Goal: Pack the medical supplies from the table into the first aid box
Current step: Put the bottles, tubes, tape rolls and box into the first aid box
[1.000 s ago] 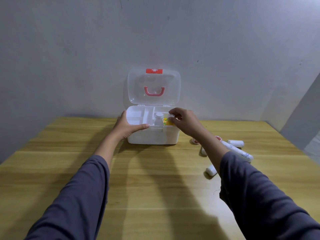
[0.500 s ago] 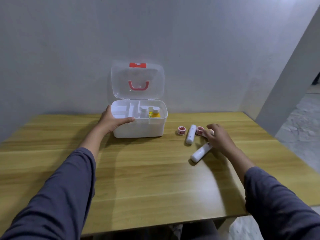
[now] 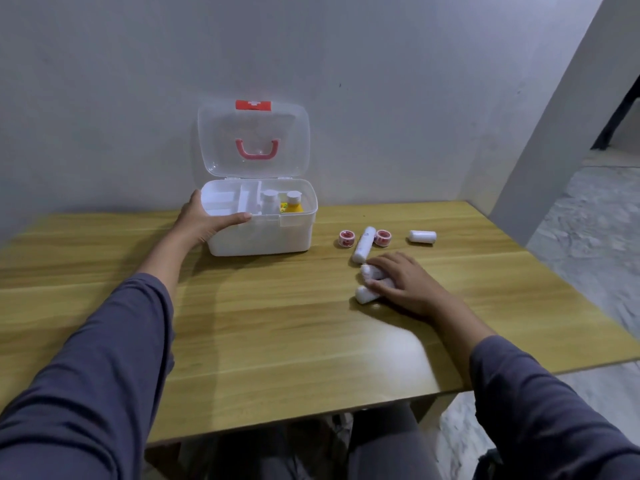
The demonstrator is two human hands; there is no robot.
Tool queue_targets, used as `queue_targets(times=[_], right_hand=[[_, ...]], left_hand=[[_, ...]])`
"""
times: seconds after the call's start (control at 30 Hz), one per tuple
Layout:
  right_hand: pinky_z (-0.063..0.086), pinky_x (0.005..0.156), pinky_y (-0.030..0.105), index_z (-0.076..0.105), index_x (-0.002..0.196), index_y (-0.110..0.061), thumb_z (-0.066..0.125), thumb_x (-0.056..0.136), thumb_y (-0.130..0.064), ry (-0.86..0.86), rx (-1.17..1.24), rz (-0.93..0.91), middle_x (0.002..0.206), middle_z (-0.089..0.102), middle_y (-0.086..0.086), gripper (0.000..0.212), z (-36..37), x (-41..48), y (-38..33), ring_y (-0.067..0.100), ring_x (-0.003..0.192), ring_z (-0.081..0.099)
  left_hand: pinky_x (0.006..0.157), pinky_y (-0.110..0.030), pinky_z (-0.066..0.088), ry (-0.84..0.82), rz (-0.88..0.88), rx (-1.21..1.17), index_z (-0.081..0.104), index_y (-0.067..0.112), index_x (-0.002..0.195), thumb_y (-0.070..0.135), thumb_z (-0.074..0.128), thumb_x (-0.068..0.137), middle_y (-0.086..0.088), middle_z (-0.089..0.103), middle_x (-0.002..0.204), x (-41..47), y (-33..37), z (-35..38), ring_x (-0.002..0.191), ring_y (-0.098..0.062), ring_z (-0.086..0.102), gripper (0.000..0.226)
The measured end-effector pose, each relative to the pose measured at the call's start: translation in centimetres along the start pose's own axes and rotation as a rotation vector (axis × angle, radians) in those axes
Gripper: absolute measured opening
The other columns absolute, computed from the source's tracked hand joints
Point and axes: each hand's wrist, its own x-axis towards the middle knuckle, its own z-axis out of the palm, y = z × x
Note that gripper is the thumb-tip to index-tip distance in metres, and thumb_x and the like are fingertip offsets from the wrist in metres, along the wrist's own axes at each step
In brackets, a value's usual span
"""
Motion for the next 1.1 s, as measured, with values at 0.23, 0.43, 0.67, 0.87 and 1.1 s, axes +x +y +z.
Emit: queue_targets(times=[0.23, 0.43, 0.67, 0.87, 1.1], right_hand=[[0.040, 0.087, 0.033, 0.051, 0.114, -0.025, 0.045, 0.073, -0.072, -0.030, -0.154, -0.241, 0.114, 0.053, -0.005, 0.063, 1.5, 0.2, -2.5, 0.018, 0.100, 0.050], [0.040, 0.087, 0.036, 0.052, 0.107, -0.011, 0.048, 0.091, -0.041, 0.026, -0.008, -0.207, 0.107, 0.052, 0.007, 0.035, 2.2, 1.8, -4.1, 0.020, 0.099, 0.046], [0.034, 0.063, 0.025, 0.045, 0.092, -0.010, 0.037, 0.089, -0.036, 0.563, 0.683, 0.027, 0.082, 0.045, 0.010, 0.028, -2.6, 9.2, -8.2, 0.021, 0.073, 0.044], [0.042, 0.067, 0.033, 0.039, 0.083, -0.024, 0.038, 0.090, -0.034, 0.657, 1.043, 0.000, 0.076, 0.045, -0.002, 0.012, -5.4, 16.3, -10.5, 0.016, 0.069, 0.046], [0.045, 0.066, 0.031, 0.037, 0.084, -0.027, 0.036, 0.098, -0.025, 0.577, 1.126, 0.065, 0.078, 0.048, 0.001, 0.014, -1.4, 20.6, -10.5, 0.017, 0.069, 0.051]], left_hand=[[0.116, -0.046, 0.044, 0.003, 0.015, -0.016, 0.041, 0.023, 0.152, 0.078, 0.086, 0.027, -0.001, 0.052, 0.152, -0.4, 0.4, 0.1, 0.139, -0.025, 0.051, 0.144], [0.118, -0.048, 0.041, 0.011, -0.001, -0.024, 0.033, 0.023, 0.157, 0.068, 0.089, 0.039, -0.004, 0.044, 0.158, -0.8, 0.6, 0.2, 0.145, -0.027, 0.044, 0.138], [0.116, -0.051, 0.045, 0.005, 0.000, -0.049, 0.038, 0.027, 0.153, 0.082, 0.087, 0.025, -0.002, 0.050, 0.153, -0.7, 0.2, 0.0, 0.141, -0.025, 0.049, 0.148], [0.114, -0.048, 0.047, 0.015, 0.037, -0.072, 0.041, 0.023, 0.151, 0.074, 0.088, 0.027, -0.002, 0.054, 0.148, -1.0, 0.5, 0.4, 0.137, -0.024, 0.053, 0.142], [0.113, -0.043, 0.047, 0.035, 0.055, -0.075, 0.042, 0.024, 0.150, 0.067, 0.085, 0.037, 0.000, 0.055, 0.147, -0.7, 0.0, 0.6, 0.136, -0.021, 0.053, 0.129]])
